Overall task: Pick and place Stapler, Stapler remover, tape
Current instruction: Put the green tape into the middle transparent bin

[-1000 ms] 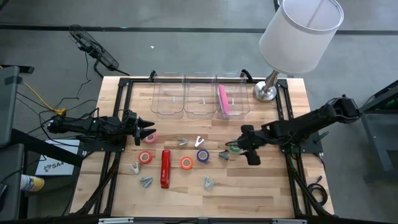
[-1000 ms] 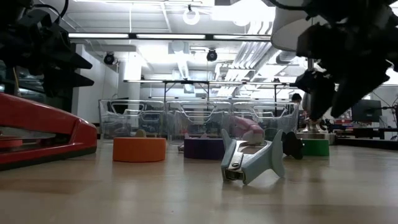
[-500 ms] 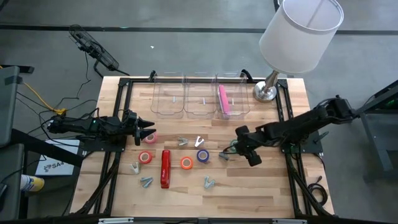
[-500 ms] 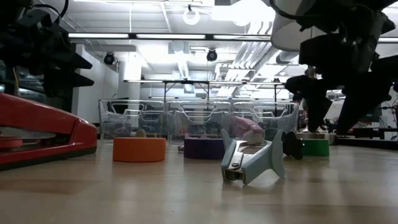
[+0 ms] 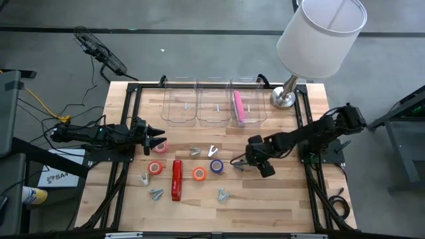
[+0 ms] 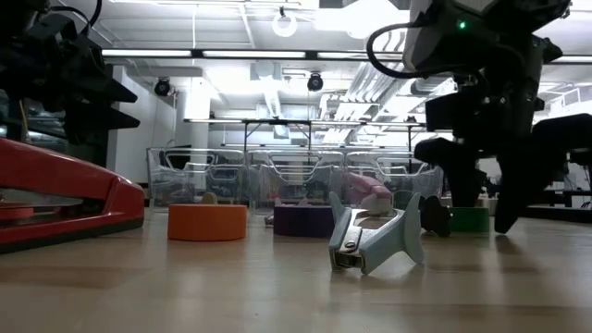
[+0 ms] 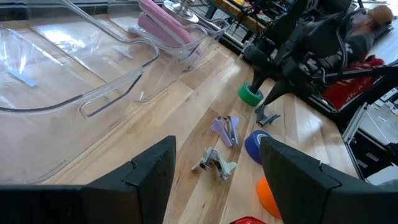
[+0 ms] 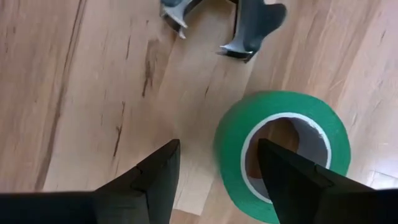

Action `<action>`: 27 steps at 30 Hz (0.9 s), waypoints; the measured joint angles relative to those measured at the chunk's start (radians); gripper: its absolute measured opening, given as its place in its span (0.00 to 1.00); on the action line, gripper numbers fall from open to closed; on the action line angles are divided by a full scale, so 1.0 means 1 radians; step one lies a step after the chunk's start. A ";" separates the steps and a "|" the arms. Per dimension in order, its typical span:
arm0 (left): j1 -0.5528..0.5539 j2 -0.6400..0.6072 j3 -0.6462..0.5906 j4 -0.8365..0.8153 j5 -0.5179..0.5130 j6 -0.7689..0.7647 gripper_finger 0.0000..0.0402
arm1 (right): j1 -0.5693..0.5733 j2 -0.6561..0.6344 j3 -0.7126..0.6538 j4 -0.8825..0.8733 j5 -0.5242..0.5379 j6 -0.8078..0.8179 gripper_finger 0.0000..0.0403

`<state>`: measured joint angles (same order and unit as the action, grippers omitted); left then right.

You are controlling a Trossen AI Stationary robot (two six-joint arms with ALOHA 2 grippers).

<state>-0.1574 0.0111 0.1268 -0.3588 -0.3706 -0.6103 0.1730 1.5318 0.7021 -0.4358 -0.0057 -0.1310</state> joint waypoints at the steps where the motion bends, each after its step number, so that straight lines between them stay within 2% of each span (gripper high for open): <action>1: 0.000 0.000 0.000 0.000 0.000 0.000 0.57 | 0.000 0.000 0.000 0.000 0.000 0.011 0.49; 5: 0.000 0.000 0.000 0.000 0.000 0.000 0.57 | 0.000 0.000 0.000 -0.003 0.015 0.049 0.41; 14: 0.000 0.000 0.000 0.000 0.000 0.000 0.57 | 0.000 0.000 0.001 -0.014 0.025 0.165 0.17; 17: 0.000 0.000 0.000 0.000 0.000 0.000 0.57 | 0.000 0.002 0.042 -0.078 0.032 0.184 0.09; 27: 0.000 0.000 0.000 0.000 0.000 0.000 0.57 | -0.071 0.002 0.338 -0.364 0.106 0.089 0.09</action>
<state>-0.1572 0.0111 0.1268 -0.3588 -0.3706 -0.6106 0.1023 1.5333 1.0396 -0.7999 0.1000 -0.0419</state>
